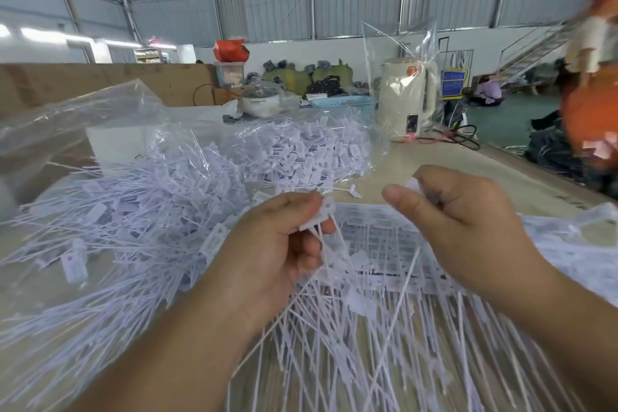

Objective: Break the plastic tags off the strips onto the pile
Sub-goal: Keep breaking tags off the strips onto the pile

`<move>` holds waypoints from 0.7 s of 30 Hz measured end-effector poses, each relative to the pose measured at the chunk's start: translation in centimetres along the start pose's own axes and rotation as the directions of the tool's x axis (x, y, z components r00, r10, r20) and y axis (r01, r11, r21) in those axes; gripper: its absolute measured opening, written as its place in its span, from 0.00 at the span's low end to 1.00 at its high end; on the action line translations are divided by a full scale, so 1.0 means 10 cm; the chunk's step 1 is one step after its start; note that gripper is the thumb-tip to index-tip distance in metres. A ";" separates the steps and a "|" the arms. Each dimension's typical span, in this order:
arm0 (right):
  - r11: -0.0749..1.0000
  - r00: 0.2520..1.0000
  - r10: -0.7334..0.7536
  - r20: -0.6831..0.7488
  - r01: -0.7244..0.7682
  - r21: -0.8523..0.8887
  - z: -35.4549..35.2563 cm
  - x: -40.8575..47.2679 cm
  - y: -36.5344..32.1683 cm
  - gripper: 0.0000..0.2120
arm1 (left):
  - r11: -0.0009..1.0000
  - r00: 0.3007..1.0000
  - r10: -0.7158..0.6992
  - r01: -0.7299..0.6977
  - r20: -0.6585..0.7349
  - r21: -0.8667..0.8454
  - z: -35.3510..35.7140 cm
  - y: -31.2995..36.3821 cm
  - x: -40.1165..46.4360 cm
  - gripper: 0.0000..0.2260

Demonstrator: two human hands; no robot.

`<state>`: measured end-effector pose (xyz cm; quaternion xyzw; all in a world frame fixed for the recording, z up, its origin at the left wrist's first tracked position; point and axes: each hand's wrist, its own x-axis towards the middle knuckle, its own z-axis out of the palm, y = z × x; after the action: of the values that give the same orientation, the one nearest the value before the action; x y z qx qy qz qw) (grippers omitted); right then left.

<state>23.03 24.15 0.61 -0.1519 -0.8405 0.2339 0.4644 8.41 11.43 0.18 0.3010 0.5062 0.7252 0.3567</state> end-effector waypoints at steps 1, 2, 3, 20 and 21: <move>1.000 1.000 -0.006 0.027 0.006 0.007 -0.02 0.00 0.02 0.22 | 1.000 1.000 0.022 -0.022 -0.001 0.020 0.00 -0.01 0.00 0.11; 1.000 0.997 -0.018 0.077 0.017 0.015 -0.02 -0.01 0.03 0.20 | 0.998 0.999 0.041 -0.041 0.010 0.043 0.01 -0.02 0.01 0.10; 0.999 0.989 -0.036 0.142 0.035 0.013 0.00 -0.03 0.02 0.18 | 0.997 0.998 0.047 -0.049 0.029 0.061 0.01 -0.03 0.00 0.07; 0.958 0.875 -0.154 0.458 0.246 -0.148 0.14 -0.14 -0.08 0.25 | 0.968 0.975 -0.034 -0.022 0.220 0.249 0.03 -0.07 -0.03 0.06; 0.943 0.882 -0.144 0.448 0.260 -0.207 0.12 -0.13 -0.08 0.22 | 0.964 0.982 -0.011 -0.039 0.187 0.265 0.00 -0.05 -0.01 0.07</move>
<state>22.65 22.56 -0.40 -0.0678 -0.9563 0.0984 0.2670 8.64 11.47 -0.31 0.4165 0.5615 0.6215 0.3535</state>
